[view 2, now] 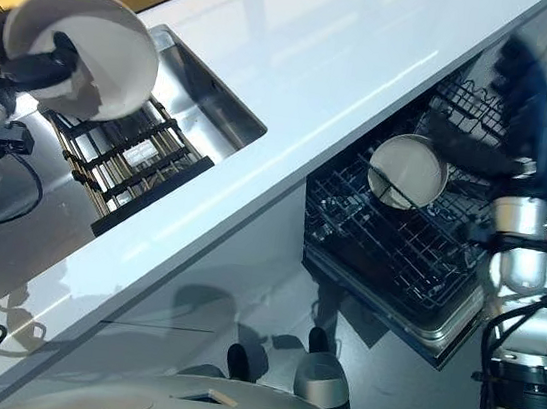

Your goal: Pick up plates and place into dishwasher.

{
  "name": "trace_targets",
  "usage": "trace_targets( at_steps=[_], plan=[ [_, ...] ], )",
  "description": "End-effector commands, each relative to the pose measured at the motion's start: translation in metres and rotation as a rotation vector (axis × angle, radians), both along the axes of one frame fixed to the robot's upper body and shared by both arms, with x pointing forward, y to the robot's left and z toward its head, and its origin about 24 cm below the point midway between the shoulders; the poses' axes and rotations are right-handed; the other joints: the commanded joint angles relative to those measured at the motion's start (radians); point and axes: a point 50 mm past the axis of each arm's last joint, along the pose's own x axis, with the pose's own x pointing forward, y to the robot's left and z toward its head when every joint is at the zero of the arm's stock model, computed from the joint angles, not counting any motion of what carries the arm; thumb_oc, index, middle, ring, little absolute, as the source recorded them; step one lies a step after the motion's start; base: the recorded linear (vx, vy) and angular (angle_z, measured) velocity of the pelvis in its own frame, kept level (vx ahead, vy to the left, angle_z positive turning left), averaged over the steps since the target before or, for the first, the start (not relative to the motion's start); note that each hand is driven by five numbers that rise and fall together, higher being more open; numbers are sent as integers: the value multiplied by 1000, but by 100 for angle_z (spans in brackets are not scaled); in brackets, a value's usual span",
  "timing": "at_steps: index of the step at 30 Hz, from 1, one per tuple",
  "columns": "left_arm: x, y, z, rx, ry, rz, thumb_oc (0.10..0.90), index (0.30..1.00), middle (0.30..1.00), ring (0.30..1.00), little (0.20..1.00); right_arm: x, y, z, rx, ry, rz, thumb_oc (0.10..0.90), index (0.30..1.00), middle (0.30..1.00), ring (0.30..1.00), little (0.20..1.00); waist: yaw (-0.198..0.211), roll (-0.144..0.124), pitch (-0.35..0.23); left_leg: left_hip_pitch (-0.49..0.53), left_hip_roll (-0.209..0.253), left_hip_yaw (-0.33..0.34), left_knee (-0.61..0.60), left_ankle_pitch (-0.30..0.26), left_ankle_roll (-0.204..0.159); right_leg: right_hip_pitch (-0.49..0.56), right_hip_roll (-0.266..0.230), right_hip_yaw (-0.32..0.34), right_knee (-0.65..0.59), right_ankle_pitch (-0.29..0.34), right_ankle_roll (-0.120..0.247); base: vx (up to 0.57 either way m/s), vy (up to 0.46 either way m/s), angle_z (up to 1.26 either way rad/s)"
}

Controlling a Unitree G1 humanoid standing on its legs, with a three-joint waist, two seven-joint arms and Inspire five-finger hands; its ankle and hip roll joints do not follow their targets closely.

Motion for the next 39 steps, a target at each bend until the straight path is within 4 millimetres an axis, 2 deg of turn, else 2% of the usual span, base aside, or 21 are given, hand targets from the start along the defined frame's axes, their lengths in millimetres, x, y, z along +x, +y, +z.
trace_targets(
  at_steps=[1,3,4,5,9,10,14,17,27,39],
  plan=[
    [-16,-37,87,278,-480,-26,100,300,300,300,200,-8,47,64,-94,-296,276,800,900,900,900,900,23,-11,-102,-15,-54,-40,3,-66,34,-8,92,-39,49,-78,5,1,-44,7],
    [-15,-57,91,324,-527,-83,100,300,300,300,200,-2,63,65,-126,-263,362,800,900,900,900,900,36,-21,-107,-16,-52,-48,4,-64,30,-3,89,-55,52,-83,3,-1,-37,11],
    [-14,-60,91,330,-534,-95,100,300,300,300,200,-1,65,66,-128,-259,373,800,900,900,900,900,38,-22,-108,-16,-52,-50,4,-63,29,-2,88,-57,53,-84,3,-4,-42,21],
    [-13,-76,92,340,-556,-164,100,300,300,300,200,3,77,65,-134,-232,432,800,900,900,900,900,48,-28,-112,-17,-50,-57,4,-62,27,1,85,-70,55,-87,1,-2,-42,24],
    [-13,-107,90,364,-585,-300,100,300,300,300,200,12,97,61,-120,-183,530,800,900,900,900,900,65,-38,-117,-16,-48,-69,4,-60,26,7,81,-91,63,-94,-1,-3,-36,24],
    [-12,-121,88,378,-597,-358,100,300,300,300,200,15,106,60,-103,-176,563,800,900,900,900,900,71,-41,-118,-15,-47,-71,4,-60,25,12,79,-100,64,-96,-1,-2,-30,20],
    [-11,-151,84,412,-600,-472,100,300,300,300,200,18,122,59,-64,-199,585,800,900,900,900,900,79,-44,-121,-9,-45,-73,4,-61,26,17,74,-112,68,-98,2,5,-20,20],
    [-9,-166,82,407,-594,-535,100,300,300,300,200,22,130,59,-42,-208,578,800,900,900,900,900,83,-46,-123,-4,-43,-74,3,-64,26,20,73,-116,71,-98,4,6,-11,4],
    [-9,-182,69,387,-532,-653,100,300,300,300,200,36,142,44,-58,-60,587,800,900,900,900,900,95,-51,-128,-5,-42,-82,3,-61,26,23,71,-122,67,-91,8,4,-2,1],
    [-9,-190,66,422,-503,-704,100,300,300,300,200,56,146,1,-265,309,625,800,900,900,900,900,96,-63,-129,-11,-38,-87,3,-55,26,20,70,-130,68,-88,7,2,-4,2]
  ],
)
